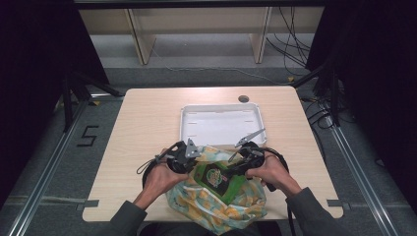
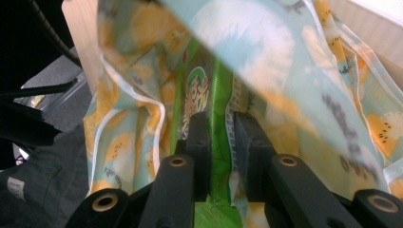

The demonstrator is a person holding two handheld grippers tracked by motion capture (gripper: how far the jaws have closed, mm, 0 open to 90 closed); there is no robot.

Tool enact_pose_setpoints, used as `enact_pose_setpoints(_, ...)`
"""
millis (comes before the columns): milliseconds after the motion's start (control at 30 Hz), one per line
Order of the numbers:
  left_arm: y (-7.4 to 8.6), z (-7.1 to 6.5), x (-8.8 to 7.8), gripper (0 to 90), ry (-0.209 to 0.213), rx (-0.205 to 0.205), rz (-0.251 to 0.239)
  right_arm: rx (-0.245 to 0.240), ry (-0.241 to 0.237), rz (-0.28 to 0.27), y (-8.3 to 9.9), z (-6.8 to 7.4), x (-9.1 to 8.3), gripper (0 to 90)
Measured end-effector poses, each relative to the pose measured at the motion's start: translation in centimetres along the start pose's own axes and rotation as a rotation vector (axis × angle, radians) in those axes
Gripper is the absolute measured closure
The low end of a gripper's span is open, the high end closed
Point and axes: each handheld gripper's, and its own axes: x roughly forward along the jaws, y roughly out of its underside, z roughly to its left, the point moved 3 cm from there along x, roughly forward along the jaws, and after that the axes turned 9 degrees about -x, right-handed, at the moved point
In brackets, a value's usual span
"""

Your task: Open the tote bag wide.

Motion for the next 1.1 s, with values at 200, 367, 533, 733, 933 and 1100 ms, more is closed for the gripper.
enact_pose_setpoints(200, 0.2, 1.5, 0.8, 89.2, -0.004, -0.063, -0.002, -0.055, 0.014, 0.002, 0.3, 0.9, -0.6, 78.0)
enact_pose_setpoints(367, 0.5, 1.9, 1.3, 88.9, -0.019, -0.062, 0.013, -0.107, 0.013, 0.004, 0.4, 1.5, -1.1, 78.0)
enact_pose_setpoints(533, 0.9, 2.2, 1.6, 88.7, -0.017, -0.079, 0.016, -0.127, 0.016, 0.008, 0.2, 2.3, -1.9, 78.1)
enact_pose_setpoints(733, 1.4, 2.5, 2.0, 88.4, -0.005, -0.103, 0.022, -0.169, 0.006, -0.044, -0.3, 2.2, -3.5, 78.1)
enact_pose_setpoints(933, 1.4, 2.4, 2.2, 83.9, 0.016, -0.128, 0.003, -0.108, 0.008, -0.136, -0.9, 1.9, -5.2, 78.1)
enact_pose_setpoints(1100, 1.2, 2.3, 1.7, 60.0, 0.036, -0.173, -0.010, -0.109, 0.020, -0.233, -1.4, 0.6, -6.3, 78.0)
